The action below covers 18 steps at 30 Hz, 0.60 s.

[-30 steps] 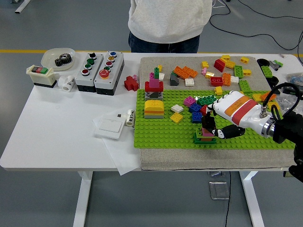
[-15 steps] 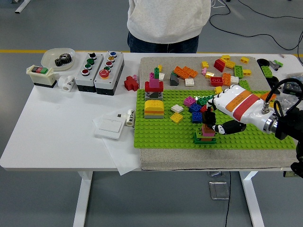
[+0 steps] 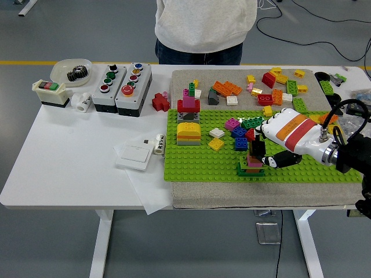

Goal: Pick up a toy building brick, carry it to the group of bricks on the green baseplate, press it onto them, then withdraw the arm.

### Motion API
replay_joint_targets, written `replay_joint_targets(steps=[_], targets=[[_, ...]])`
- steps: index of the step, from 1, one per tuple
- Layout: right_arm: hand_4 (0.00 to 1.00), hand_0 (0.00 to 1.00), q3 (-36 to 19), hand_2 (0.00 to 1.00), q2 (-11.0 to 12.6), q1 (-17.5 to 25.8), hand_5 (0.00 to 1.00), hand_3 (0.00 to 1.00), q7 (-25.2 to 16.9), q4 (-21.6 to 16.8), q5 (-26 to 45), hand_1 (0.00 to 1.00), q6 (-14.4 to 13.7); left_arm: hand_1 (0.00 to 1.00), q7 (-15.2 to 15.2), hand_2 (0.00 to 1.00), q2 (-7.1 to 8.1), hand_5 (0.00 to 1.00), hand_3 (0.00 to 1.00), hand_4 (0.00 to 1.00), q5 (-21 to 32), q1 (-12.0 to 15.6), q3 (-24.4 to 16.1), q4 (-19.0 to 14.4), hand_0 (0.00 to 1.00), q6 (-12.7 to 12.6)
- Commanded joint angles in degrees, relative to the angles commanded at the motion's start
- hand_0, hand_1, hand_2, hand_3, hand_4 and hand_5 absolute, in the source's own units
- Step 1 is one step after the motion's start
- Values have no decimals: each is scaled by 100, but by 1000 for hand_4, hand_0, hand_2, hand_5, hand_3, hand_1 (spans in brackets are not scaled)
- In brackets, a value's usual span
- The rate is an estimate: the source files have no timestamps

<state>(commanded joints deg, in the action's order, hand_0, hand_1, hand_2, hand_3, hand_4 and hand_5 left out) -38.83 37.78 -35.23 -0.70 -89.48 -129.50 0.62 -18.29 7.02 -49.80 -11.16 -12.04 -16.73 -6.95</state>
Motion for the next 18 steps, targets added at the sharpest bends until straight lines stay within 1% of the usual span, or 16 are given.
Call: replay_joint_targets(steps=[12,18], targets=[[709,329,43,516,0,-21,463,524,-18,5,20,439,15,578,-10,641,2,672,579,607,-37,8,-15,-4,490,5],[709,328,61,517,-17,-44,463,524,-19,69,10,440,23,578,-7,641,3,673,578,607,-26,-1,-3,-6,490,0]])
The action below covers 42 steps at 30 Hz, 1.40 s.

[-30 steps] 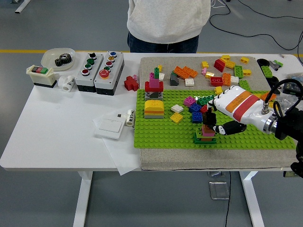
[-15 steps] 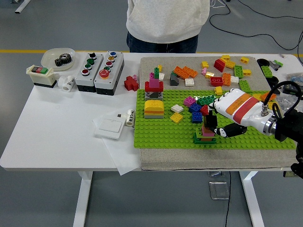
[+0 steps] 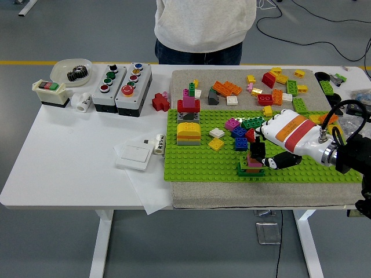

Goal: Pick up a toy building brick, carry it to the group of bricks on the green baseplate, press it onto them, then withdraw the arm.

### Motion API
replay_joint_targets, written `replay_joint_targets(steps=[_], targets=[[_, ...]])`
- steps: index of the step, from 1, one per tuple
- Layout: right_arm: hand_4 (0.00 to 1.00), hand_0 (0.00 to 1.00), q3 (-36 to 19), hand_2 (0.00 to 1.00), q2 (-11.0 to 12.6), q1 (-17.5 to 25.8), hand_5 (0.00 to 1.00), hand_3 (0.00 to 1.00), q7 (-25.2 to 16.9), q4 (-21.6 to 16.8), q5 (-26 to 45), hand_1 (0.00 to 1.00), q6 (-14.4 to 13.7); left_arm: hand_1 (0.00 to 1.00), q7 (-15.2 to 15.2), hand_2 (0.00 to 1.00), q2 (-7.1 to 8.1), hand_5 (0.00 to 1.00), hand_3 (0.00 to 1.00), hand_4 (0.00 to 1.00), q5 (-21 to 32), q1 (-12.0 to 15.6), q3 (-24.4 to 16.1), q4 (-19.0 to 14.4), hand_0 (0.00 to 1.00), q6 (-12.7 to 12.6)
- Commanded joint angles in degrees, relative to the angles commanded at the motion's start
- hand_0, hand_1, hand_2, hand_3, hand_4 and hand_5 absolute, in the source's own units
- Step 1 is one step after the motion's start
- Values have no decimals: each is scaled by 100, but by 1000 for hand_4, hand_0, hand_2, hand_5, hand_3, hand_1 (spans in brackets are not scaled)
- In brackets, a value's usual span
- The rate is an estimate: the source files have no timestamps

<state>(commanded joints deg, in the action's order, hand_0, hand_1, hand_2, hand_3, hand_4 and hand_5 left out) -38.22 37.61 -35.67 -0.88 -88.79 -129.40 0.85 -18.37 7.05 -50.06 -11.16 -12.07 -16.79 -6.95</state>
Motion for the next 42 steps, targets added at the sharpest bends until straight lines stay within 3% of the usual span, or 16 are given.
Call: replay_joint_targets(steps=[42], targets=[[747,341,-38,591,-35,-31,447,547,-80,71,-10,488,57,579,0,638,4,672,577,605,1,-34,8,-8,490,0]])
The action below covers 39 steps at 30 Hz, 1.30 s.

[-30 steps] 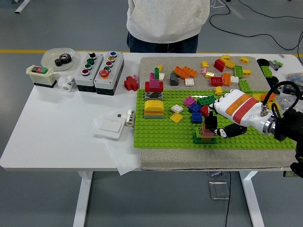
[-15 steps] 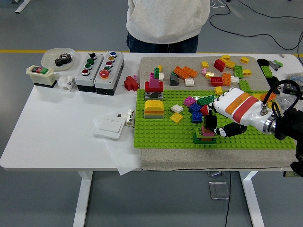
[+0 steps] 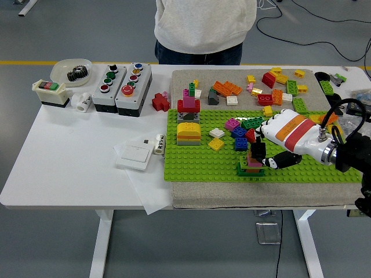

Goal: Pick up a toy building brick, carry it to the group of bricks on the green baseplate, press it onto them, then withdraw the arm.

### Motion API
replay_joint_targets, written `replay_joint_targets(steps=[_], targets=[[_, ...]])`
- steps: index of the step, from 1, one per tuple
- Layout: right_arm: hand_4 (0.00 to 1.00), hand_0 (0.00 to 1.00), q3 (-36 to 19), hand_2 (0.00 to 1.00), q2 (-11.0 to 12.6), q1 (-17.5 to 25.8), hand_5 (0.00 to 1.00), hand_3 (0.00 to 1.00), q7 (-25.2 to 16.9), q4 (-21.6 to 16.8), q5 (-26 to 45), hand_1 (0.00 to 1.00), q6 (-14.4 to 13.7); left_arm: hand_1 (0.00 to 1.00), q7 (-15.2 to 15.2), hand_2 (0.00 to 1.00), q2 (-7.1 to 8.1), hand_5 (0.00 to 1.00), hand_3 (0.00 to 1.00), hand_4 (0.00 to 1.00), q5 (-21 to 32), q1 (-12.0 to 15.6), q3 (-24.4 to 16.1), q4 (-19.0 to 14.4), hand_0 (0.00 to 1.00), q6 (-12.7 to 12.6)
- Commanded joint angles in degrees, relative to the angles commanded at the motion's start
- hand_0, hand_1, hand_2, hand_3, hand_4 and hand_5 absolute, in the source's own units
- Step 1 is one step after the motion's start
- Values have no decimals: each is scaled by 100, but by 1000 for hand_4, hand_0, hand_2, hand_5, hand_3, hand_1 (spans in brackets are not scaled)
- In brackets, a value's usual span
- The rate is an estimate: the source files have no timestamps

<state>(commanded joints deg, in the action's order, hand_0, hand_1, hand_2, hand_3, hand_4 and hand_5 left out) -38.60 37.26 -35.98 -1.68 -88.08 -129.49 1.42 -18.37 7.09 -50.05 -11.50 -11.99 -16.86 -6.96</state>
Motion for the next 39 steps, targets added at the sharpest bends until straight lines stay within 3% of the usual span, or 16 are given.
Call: replay_joint_targets(steps=[18,35,36,39], targets=[[797,349,-22,676,-16,2,458,575,-29,42,17,507,-14,579,6,639,-1,674,576,606,-14,0,-10,0,490,8],[809,349,-89,686,-9,27,465,587,-32,10,48,511,24,579,-3,641,0,675,577,605,-52,19,-31,-1,489,17],[838,350,-93,693,-7,29,469,627,-33,3,51,519,33,579,-3,640,0,675,578,605,-54,20,-32,-1,490,17],[838,350,-117,693,-2,39,469,627,-38,-22,57,519,57,579,-7,640,1,675,578,605,-74,25,-43,0,490,24]])
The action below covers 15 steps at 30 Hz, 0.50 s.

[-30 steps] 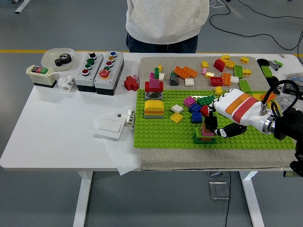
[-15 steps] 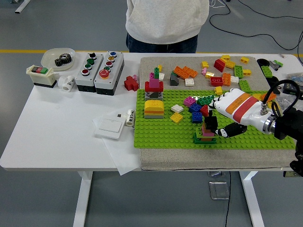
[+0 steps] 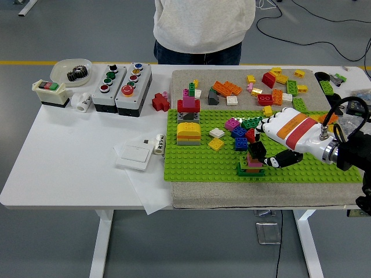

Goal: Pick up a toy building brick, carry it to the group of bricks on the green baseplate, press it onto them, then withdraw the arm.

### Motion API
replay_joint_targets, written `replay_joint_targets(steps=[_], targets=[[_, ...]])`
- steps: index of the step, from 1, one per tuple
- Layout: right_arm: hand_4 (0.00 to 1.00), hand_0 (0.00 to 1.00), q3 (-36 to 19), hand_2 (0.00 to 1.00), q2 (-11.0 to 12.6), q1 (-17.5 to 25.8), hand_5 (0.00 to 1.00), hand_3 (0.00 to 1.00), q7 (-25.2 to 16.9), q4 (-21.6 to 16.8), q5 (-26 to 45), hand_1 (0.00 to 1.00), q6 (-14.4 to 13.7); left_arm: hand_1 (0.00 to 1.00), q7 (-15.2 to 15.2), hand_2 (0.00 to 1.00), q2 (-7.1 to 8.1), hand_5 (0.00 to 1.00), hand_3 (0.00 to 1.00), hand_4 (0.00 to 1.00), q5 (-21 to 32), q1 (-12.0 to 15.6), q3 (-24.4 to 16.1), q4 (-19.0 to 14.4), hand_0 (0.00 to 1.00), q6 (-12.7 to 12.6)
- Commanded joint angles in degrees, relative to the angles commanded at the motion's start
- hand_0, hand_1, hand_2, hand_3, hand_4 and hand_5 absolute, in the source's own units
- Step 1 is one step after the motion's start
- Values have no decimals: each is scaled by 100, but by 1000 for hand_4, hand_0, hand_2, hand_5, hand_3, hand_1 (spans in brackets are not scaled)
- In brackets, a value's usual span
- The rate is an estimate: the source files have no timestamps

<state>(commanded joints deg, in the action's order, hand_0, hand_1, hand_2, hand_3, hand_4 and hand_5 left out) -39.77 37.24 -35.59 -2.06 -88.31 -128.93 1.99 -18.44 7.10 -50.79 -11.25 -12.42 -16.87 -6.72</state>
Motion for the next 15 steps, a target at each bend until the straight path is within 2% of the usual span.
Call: replay_joint_targets(steps=[2,3,14,15], targets=[[838,350,-15,693,2,7,469,627,-7,-6,6,519,10,579,-1,640,0,675,578,605,-6,4,-3,1,490,1],[879,344,-21,696,2,12,485,669,-10,-5,5,527,25,579,-1,640,-1,676,577,605,-10,7,-5,1,489,2],[896,344,-122,700,52,80,498,694,-19,-174,8,531,29,579,0,640,1,676,577,605,-21,-4,-8,-6,489,6],[952,346,-165,722,62,106,533,789,-19,-230,10,535,39,579,0,641,2,677,577,605,-18,-7,-5,-6,488,6]])
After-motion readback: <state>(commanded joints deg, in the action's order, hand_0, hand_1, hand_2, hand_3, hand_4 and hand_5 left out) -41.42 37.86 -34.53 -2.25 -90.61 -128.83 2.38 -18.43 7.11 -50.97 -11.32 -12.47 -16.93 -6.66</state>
